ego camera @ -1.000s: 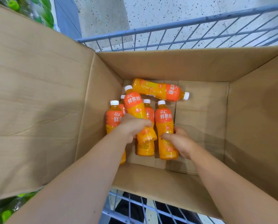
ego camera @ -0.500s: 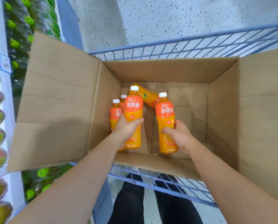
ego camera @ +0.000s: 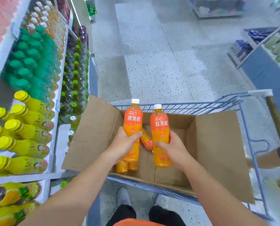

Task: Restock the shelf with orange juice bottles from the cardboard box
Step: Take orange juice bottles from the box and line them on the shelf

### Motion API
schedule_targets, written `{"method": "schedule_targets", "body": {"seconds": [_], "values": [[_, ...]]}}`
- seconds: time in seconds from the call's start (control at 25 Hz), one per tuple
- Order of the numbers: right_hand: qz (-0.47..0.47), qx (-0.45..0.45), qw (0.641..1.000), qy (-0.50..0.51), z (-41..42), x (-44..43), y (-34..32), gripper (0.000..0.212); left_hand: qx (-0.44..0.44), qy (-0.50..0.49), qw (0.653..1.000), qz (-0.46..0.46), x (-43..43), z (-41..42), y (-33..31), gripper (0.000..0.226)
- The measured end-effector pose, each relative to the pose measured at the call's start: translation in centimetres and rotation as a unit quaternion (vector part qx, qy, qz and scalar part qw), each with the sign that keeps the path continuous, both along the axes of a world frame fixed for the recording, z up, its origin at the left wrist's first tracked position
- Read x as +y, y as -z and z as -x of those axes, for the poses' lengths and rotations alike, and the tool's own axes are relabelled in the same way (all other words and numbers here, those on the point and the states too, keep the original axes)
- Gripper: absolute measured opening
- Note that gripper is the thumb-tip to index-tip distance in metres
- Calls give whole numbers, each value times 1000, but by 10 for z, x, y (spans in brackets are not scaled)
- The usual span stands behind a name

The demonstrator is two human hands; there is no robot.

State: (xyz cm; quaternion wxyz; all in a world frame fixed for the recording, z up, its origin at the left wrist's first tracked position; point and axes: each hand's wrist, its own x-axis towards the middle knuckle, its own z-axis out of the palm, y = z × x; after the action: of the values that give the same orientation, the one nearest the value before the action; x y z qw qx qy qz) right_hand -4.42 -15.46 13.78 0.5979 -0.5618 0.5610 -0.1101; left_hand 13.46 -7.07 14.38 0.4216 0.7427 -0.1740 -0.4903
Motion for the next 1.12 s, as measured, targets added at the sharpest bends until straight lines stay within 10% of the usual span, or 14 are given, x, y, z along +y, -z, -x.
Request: {"method": "schedule_targets", "body": {"seconds": [0.6, 1.12], "values": [[172, -203, 953, -142, -47, -2, -182, 36, -234, -262, 923, 158, 64, 7, -191, 41], [146, -331, 819, -446, -90, 170, -267, 31, -326, -508, 786, 135, 294, 92, -278, 41]]}}
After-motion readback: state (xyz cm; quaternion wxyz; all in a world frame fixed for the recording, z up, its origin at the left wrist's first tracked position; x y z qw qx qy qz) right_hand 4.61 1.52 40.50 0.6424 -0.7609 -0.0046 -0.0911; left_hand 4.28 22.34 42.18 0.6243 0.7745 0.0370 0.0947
